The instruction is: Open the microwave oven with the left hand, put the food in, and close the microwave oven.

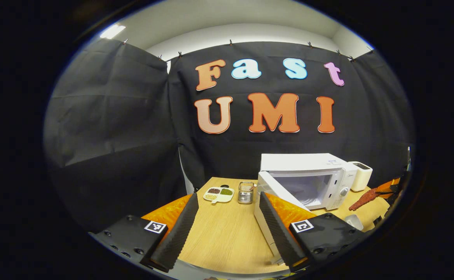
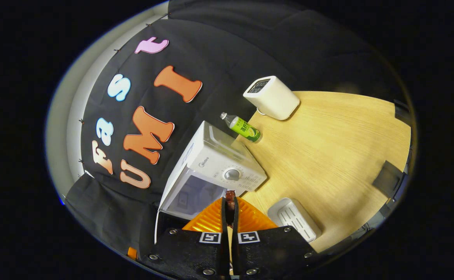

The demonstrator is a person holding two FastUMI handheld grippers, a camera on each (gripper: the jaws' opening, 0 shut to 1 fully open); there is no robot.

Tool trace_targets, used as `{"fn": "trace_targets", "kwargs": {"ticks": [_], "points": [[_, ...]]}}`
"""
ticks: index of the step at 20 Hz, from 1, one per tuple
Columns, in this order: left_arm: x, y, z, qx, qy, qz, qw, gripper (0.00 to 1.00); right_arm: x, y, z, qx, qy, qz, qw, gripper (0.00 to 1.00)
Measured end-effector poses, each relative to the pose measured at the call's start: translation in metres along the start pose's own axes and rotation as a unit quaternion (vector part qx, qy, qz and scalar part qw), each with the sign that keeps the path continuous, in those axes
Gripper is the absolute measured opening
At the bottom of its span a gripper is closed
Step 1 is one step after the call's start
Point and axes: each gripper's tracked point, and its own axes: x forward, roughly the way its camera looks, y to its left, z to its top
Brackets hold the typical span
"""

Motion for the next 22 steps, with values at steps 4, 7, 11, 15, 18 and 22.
{"fn": "trace_targets", "kwargs": {"ticks": [4,7,11,15,18,22], "points": [[0.020,0.018,-0.003,0.000,0.002,-0.015,1.000,1.00,0.016,0.029,-0.024,-0.001,0.000,0.007,1.000,0.01],[0.034,0.035,-0.006,0.004,0.003,-0.020,1.000,1.00,0.031,0.054,-0.041,0.001,-0.002,0.015,1.000,0.01],[0.050,0.048,-0.005,-0.012,0.001,-0.036,0.999,0.98,0.060,0.088,-0.064,-0.006,-0.002,0.028,1.000,0.01],[0.059,0.052,-0.007,-0.017,0.002,-0.055,0.998,0.98,0.097,0.120,-0.089,-0.015,0.003,0.036,0.999,0.01],[0.069,0.065,-0.008,-0.019,0.006,-0.059,0.998,0.98,0.121,0.135,-0.107,-0.022,0.013,0.036,0.999,0.01],[0.077,0.085,-0.003,-0.020,0.004,-0.050,0.999,1.00,0.151,0.148,-0.123,-0.037,0.017,0.032,0.999,0.01]]}}
